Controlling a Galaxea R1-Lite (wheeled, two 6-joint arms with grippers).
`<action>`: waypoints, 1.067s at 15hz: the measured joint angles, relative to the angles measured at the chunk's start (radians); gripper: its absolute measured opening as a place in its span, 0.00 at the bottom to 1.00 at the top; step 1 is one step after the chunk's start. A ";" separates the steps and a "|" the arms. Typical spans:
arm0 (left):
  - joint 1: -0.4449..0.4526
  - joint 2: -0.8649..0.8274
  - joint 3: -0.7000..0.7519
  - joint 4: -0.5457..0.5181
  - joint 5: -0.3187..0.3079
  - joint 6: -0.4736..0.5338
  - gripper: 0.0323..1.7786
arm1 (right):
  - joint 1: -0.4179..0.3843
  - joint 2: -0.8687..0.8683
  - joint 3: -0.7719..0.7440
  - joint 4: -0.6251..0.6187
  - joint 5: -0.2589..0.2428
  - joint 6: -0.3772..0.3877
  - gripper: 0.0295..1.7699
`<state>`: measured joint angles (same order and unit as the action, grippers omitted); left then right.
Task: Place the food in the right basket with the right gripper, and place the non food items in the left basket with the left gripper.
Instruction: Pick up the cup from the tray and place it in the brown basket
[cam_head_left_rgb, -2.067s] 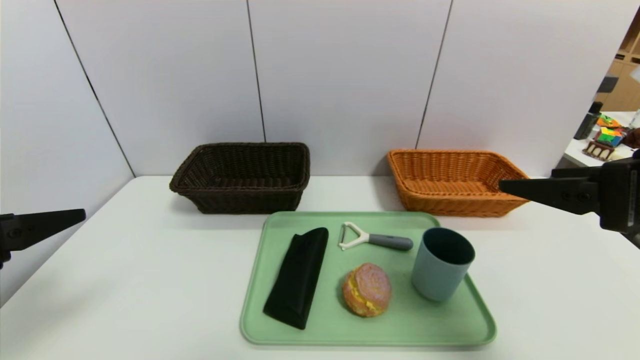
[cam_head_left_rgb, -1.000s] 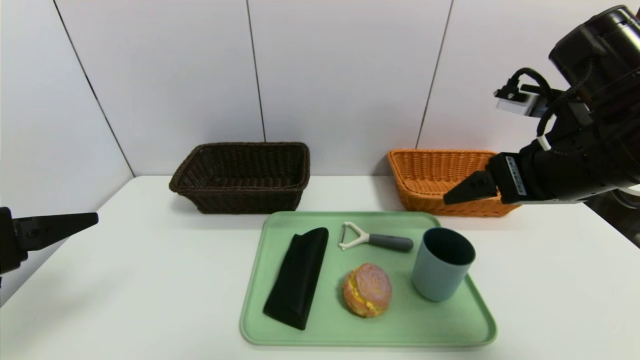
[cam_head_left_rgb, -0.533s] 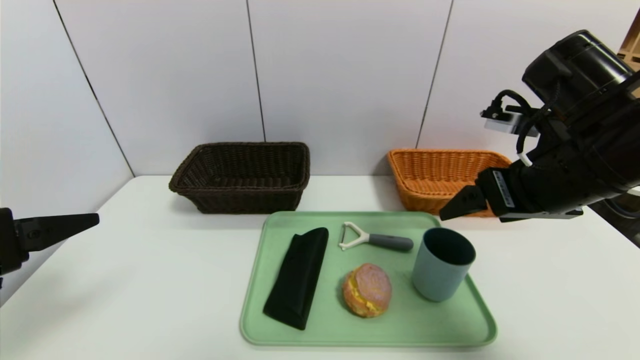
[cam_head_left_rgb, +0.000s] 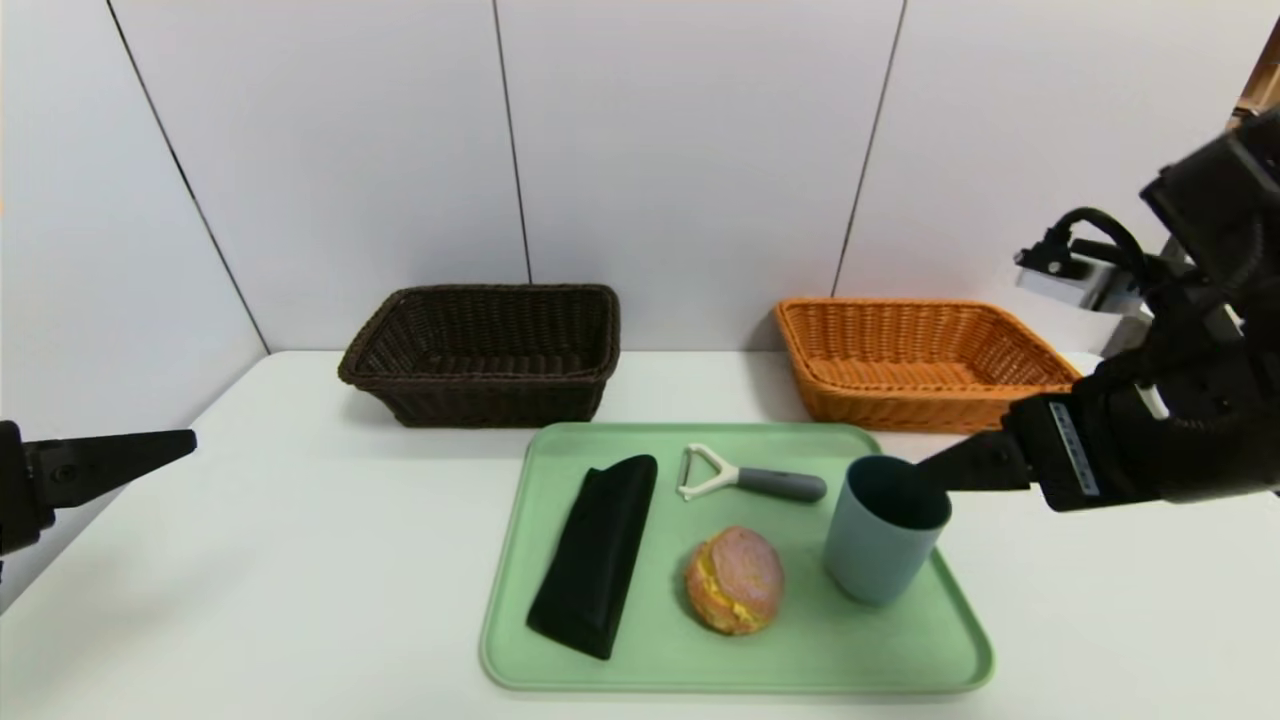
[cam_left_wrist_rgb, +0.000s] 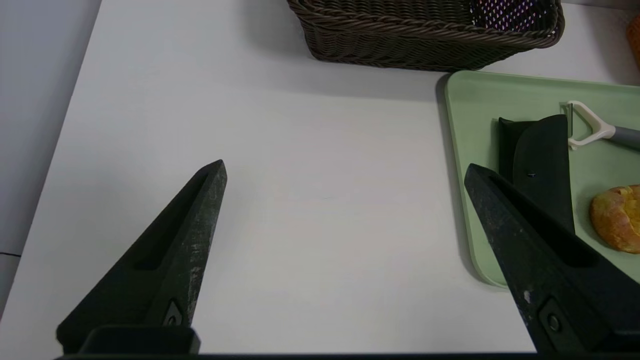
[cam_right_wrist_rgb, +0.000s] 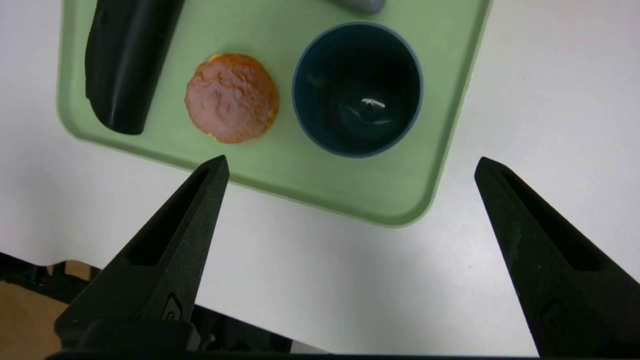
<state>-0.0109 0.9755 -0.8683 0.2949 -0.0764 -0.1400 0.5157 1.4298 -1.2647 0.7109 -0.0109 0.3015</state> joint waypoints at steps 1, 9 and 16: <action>0.000 -0.001 0.004 -0.003 0.000 0.000 0.95 | 0.013 -0.057 0.101 -0.103 -0.016 -0.029 0.96; 0.000 -0.015 0.018 -0.020 0.002 0.001 0.95 | 0.099 -0.486 0.666 -0.731 -0.079 -0.257 0.96; -0.003 -0.034 0.064 -0.058 0.002 0.004 0.95 | 0.115 -0.575 0.930 -0.977 -0.040 -0.317 0.96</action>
<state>-0.0143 0.9413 -0.8038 0.2370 -0.0745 -0.1362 0.6311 0.8549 -0.3351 -0.2664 -0.0504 -0.0153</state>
